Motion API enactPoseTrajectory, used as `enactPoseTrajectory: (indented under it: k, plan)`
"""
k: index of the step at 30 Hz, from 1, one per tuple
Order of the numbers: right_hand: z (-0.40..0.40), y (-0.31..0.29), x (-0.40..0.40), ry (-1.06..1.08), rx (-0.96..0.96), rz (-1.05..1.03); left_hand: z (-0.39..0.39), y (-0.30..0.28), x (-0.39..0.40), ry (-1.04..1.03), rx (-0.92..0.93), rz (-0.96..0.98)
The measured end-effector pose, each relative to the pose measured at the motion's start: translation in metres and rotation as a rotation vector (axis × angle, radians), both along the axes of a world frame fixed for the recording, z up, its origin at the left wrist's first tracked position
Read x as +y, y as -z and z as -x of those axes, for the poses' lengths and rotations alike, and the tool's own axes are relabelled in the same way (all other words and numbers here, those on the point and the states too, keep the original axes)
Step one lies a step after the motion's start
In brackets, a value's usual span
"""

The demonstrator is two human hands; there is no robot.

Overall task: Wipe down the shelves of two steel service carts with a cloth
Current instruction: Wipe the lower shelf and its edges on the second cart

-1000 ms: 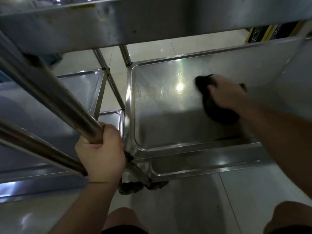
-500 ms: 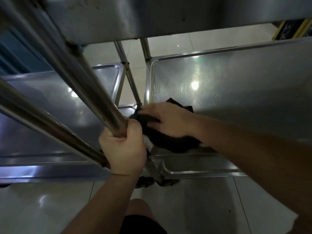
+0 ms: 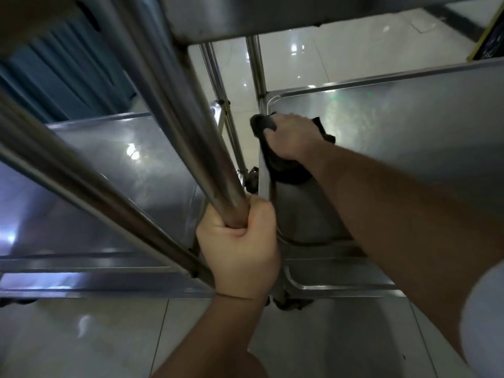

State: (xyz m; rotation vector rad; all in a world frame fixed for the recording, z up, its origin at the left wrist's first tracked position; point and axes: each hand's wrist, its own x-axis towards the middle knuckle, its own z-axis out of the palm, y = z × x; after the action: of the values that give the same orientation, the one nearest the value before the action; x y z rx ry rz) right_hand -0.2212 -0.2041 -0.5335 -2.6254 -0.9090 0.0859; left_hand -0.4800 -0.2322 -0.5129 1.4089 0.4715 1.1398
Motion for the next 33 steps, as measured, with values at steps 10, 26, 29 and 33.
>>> enactPoseTrajectory:
  k: [10, 26, 29, 33]
  plan:
    - [0.098, -0.003, -0.11, -0.632, 0.044, -0.053, 0.006, -0.009, -0.001, -0.018, 0.105, -0.042]
    - [0.032, 0.004, -0.038, 0.169, 0.059, 0.019, 0.008, -0.014, -0.002, 0.027, 0.149, 0.032]
    - [0.018, 0.006, -0.024, 0.21, 0.024, 0.002, 0.004, -0.01, -0.004, -0.006, 0.107, 0.05]
    - [-0.01, 0.0, -0.014, 0.238, 0.022, 0.022, 0.002, -0.007, -0.002, -0.028, 0.083, 0.039]
